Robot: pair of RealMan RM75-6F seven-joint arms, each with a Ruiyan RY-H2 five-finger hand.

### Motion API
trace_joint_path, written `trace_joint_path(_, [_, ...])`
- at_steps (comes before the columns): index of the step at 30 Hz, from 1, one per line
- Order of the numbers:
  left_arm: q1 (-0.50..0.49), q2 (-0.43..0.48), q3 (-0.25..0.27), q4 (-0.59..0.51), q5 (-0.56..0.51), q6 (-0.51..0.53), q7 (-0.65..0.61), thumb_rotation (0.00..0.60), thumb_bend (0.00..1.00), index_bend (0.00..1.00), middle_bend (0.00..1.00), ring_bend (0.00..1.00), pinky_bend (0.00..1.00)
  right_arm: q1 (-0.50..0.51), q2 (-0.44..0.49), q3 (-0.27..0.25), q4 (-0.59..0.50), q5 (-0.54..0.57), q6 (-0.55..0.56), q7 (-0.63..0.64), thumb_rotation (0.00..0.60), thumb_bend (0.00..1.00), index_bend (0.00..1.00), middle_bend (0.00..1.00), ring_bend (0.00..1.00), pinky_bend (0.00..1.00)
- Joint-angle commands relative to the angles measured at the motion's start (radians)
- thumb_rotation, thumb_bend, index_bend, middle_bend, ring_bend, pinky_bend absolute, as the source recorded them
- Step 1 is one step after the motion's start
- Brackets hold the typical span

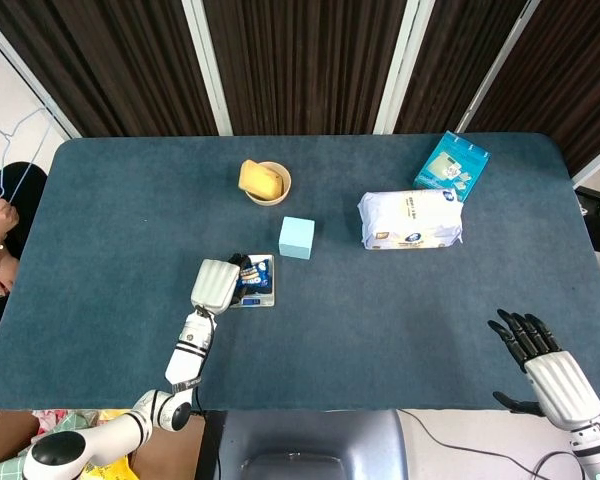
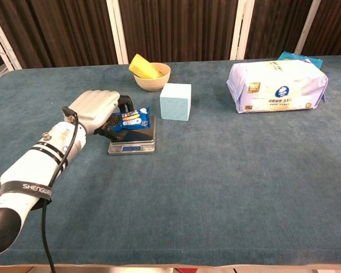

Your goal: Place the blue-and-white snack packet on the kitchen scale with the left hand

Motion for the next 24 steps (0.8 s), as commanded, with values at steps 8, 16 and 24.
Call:
trace_joint_path(8, [0.002,0.027,0.017,-0.04,-0.013,0.007,-0.061,0.6,0.37,0.0,0.0,0.93,0.98,-0.001,0.001,0.001,-0.009,0.003,-0.012,-0.014,0.592,0.25,0.0,0.0,0.0,0.0])
trace_joint_path(16, [0.106,0.18,0.125,-0.277,0.098,0.185,-0.046,0.6,0.35,0.0,0.0,0.9,0.96,-0.007,0.004,0.004,-0.017,0.004,-0.008,-0.02,0.592,0.25,0.0,0.0,0.0,0.0])
trace_joint_path(24, [0.436,0.579,0.42,-0.566,0.28,0.534,-0.103,0.6,0.34,0.0,0.0,0.07,0.29,-0.024,-0.009,0.011,-0.021,0.0,0.024,-0.028,0.577,0.25,0.0,0.0,0.0,0.0])
